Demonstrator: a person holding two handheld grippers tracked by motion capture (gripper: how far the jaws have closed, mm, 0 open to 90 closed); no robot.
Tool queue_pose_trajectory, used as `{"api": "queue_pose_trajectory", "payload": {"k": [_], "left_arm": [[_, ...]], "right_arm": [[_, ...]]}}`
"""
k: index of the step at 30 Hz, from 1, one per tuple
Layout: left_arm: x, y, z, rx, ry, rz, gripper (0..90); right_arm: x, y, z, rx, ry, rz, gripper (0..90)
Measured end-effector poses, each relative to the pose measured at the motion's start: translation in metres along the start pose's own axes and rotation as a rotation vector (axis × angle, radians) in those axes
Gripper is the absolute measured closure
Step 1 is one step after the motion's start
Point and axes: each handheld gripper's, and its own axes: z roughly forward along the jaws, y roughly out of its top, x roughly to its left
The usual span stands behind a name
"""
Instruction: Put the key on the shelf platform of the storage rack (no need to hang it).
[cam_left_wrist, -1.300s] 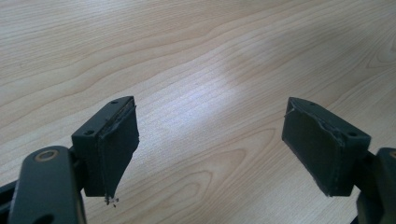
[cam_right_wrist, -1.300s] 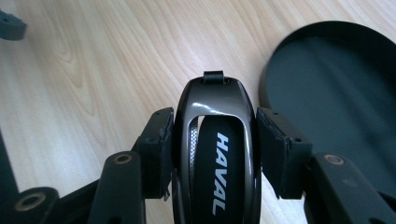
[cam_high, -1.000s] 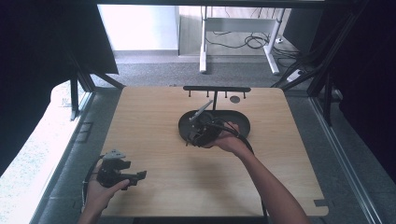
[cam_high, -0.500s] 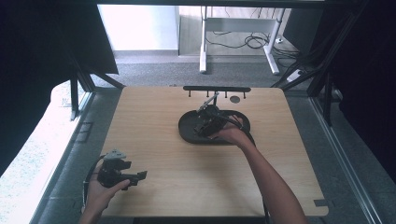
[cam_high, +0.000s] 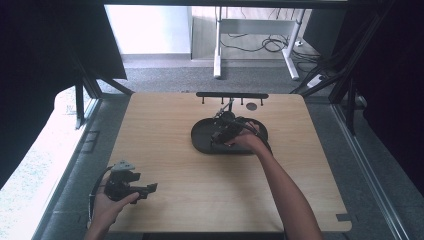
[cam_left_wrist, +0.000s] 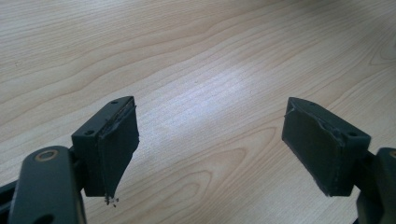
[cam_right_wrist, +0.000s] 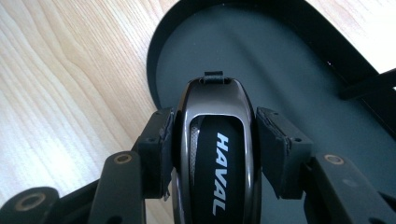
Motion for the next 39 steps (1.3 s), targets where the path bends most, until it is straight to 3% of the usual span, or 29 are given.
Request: {"api": "queue_pose_trajectory", "payload": {"k": [7,17,39], "left_arm": [[0.000,0.000,0.001,0.002,0.001,0.001,18.9],[0.000,0.000,0.001,0.004,-0.001,0.002,18.9],[0.000,-0.001,0.003,0.013,-0.003,0.003,18.9]], "right_arm": [[-0.003,-0.002,0.010,0.011,0.012,-0.019,49.4],[-0.016,-0.010,0.021,0.055,-0.022,-0.019,49.4],[-0.030,-0.019,0.037,0.130,-0.073,-0.021,49.2]]}}
